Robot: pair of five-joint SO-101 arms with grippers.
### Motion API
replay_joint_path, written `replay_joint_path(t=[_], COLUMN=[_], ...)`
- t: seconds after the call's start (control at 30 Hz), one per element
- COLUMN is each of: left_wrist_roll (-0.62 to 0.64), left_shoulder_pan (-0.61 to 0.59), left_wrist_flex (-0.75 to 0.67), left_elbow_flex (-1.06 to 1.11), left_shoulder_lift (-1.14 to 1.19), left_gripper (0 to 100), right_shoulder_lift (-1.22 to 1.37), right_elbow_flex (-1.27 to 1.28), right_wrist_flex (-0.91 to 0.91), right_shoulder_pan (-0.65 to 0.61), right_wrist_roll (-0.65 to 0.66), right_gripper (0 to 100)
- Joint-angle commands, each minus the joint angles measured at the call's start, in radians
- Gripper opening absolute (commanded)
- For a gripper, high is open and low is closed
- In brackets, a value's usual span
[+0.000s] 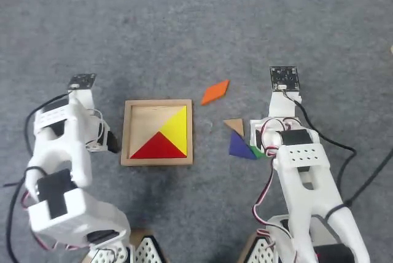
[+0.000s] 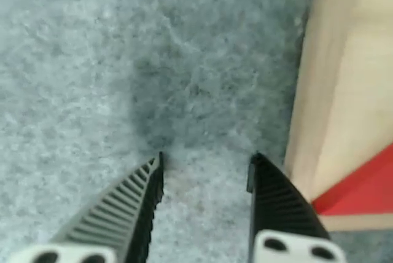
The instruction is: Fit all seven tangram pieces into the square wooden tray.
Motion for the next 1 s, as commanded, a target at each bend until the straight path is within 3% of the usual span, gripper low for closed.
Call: replay_joint_path(t=[0.0, 0.6, 0.8, 0.97], left_wrist_roll=[0.003, 0.069, 0.138, 0.259], left_shoulder_pan=[0.077, 0.307, 0.137, 0.000], left_wrist_flex=[0.023, 0.043, 0.044, 0.032], left_elbow_flex=[-0.002, 0.016, -0.061, -0.124], left_shoulder_lift=[-0.011, -0.014, -0.015, -0.078], left_gripper=[22, 22, 22, 22], right_shoulder_lift=[-0.041, -0.041, -0.041, -0.041], right_elbow_flex=[-0.003, -0.003, -0.003, -0.012], right_wrist_flex=[-0.019, -0.019, -0.012, 0.001], right_shoulder_pan=[0.012, 0.012, 0.013, 0.016], right_wrist_roll=[0.014, 0.014, 0.023, 0.143], right_gripper=[23.8, 23.8, 23.8, 23.8])
